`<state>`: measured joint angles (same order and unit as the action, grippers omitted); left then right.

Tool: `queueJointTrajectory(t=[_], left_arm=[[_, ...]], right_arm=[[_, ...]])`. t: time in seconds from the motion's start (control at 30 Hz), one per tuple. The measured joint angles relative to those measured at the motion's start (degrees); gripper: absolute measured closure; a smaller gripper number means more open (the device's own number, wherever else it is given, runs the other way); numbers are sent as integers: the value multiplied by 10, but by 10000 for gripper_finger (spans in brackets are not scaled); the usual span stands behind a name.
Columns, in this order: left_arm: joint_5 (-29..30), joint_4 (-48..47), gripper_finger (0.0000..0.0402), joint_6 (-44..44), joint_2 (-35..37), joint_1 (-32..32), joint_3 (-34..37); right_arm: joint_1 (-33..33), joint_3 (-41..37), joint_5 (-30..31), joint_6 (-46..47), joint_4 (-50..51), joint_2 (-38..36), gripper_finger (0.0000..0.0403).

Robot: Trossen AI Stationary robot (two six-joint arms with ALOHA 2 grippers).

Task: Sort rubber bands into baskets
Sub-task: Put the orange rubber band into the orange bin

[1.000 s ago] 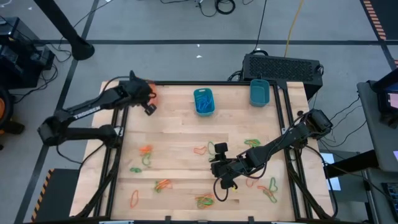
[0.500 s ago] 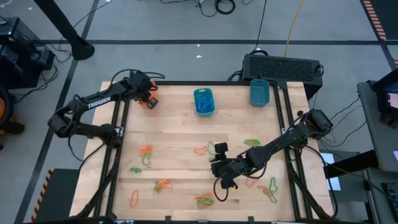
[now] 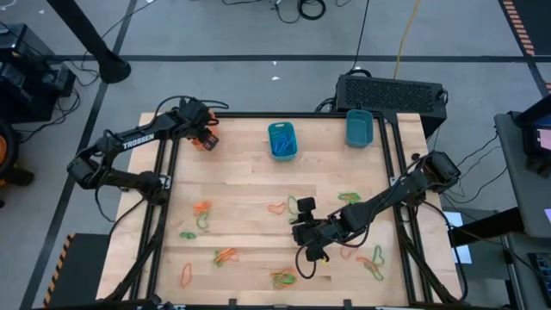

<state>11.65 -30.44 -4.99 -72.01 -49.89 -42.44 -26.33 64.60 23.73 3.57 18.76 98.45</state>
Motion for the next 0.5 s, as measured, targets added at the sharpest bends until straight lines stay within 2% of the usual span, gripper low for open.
queueJointTrajectory(t=[0.2, 0.27, 0.4, 0.5], left_arm=[[-9, -53, 220, 16, 0, 5, -12], [-33, -72, 219, 28, 3, 14, -14], [-119, -70, 219, 41, 19, 59, -14], [-149, -32, 219, 63, 40, 119, -14]], right_arm=[[0, 1, 0, 12, 14, 0, 259], [0, 11, 0, 36, 61, -2, 259], [-8, 30, -1, 149, 189, -17, 259], [-22, 30, -2, 228, 261, -29, 259]])
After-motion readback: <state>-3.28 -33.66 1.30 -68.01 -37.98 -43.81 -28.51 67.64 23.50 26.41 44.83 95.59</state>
